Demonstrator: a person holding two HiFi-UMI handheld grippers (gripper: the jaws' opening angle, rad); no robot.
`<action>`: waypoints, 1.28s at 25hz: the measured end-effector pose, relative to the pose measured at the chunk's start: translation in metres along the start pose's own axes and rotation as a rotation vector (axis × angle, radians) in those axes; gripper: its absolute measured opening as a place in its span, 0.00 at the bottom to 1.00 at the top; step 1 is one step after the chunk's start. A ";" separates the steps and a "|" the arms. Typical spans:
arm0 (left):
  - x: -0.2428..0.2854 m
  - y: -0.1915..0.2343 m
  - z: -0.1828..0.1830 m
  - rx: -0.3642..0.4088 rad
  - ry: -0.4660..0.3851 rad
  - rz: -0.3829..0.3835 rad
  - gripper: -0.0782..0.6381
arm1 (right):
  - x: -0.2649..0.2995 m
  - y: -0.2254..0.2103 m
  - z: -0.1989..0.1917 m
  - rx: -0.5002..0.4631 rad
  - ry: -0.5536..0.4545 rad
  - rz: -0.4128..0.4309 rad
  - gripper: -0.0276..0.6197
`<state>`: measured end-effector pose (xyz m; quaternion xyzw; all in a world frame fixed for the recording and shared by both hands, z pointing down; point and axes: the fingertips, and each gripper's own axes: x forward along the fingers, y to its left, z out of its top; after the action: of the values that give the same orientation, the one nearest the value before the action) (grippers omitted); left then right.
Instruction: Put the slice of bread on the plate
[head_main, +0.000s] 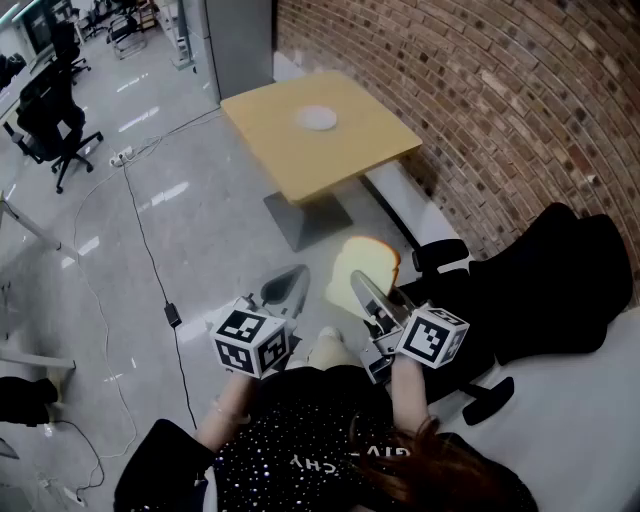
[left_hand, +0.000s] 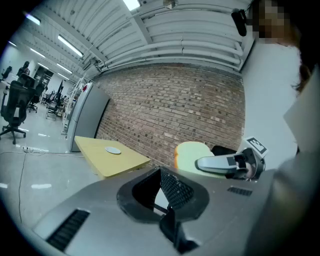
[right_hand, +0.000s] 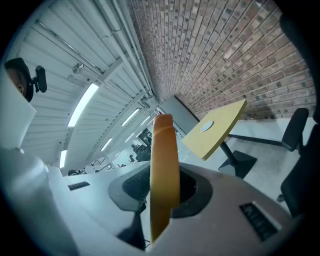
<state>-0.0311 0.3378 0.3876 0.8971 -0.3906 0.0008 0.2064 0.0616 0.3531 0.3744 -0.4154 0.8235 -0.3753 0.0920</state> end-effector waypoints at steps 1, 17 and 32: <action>0.002 0.003 0.000 -0.002 0.000 0.004 0.12 | 0.002 -0.001 0.001 0.001 0.002 0.003 0.19; 0.068 0.058 0.024 -0.015 0.005 0.044 0.12 | 0.072 -0.043 0.046 0.006 0.046 0.023 0.19; 0.145 0.114 0.055 -0.036 0.006 0.083 0.12 | 0.145 -0.092 0.099 0.022 0.099 0.040 0.19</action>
<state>-0.0193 0.1465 0.4030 0.8762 -0.4269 0.0049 0.2237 0.0713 0.1557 0.3920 -0.3786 0.8310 -0.4027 0.0634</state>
